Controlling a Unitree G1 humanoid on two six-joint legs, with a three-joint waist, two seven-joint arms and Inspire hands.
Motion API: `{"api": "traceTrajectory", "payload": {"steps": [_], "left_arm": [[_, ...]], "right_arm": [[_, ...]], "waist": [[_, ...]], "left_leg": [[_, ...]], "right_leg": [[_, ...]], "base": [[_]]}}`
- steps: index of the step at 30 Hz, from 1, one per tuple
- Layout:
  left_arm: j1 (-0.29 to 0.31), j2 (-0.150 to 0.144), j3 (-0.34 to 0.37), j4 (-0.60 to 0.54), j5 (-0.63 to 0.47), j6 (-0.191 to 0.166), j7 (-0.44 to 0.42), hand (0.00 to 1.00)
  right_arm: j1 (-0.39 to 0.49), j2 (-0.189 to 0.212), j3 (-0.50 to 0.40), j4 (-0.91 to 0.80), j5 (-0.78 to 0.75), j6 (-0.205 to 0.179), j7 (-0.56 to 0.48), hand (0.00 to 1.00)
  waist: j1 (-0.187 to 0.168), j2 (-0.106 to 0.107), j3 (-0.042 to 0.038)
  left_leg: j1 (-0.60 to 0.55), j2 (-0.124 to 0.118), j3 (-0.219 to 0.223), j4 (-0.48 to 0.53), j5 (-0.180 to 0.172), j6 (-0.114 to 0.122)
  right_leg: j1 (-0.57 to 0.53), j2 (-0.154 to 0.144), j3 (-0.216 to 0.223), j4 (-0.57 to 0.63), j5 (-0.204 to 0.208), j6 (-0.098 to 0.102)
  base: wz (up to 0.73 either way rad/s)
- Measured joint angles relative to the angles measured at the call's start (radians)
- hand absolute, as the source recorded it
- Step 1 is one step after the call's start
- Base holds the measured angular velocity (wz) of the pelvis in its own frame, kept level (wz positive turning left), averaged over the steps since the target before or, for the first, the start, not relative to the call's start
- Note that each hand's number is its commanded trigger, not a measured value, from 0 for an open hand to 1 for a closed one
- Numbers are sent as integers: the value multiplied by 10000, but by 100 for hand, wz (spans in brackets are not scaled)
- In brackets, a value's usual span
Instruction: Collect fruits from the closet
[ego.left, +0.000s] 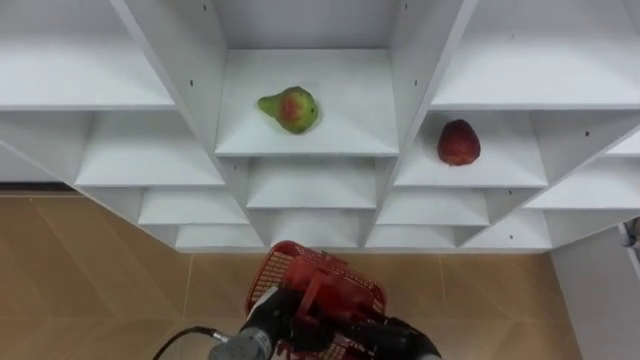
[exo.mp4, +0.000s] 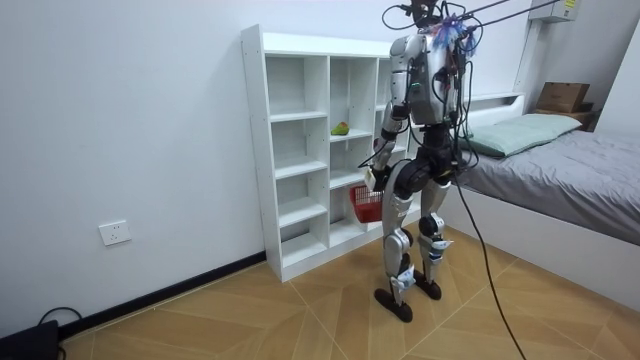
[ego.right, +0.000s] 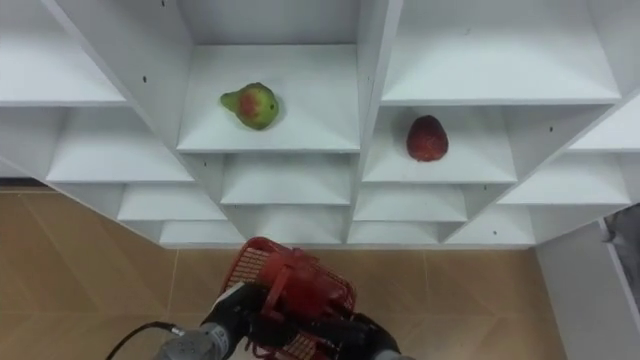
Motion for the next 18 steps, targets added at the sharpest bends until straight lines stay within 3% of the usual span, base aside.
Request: {"api": "traceTrajectory", "payload": {"steps": [6, 9, 16, 18], "left_arm": [[139, 72, 34, 390, -686, -6, -89, 100], [459, 125, 406, 202, -1250, -13, -92, 100], [1036, 327, 1195, 164, -2518, -15, -40, 100], [1284, 433, 1354, -146, -2610, -20, -13, 100]], "right_arm": [[176, -197, 12, -76, -685, -133, 123, 0], [315, -362, -82, -670, -1568, -203, 202, 0], [1156, -431, -119, -1874, -2662, -369, 405, 0], [1477, -596, -112, -2720, -3150, -359, 385, 0]], "waist": [[234, 53, -69], [204, 58, -90], [239, -165, -264], [253, -189, -270]], "left_leg": [[404, 6, 33, -208, 19, -9], [530, 3, 53, -226, 19, -8], [1268, -7, 75, -492, 16, -11], [1373, -6, 78, -502, 13, -13]], "right_leg": [[386, 28, 14, -166, 10, 2], [508, 20, 7, -186, 4, 6], [1208, 20, 12, -349, -53, 40], [1329, 26, 15, -422, -56, 50]], "base": [[-1], [0], [0], [0]]}}
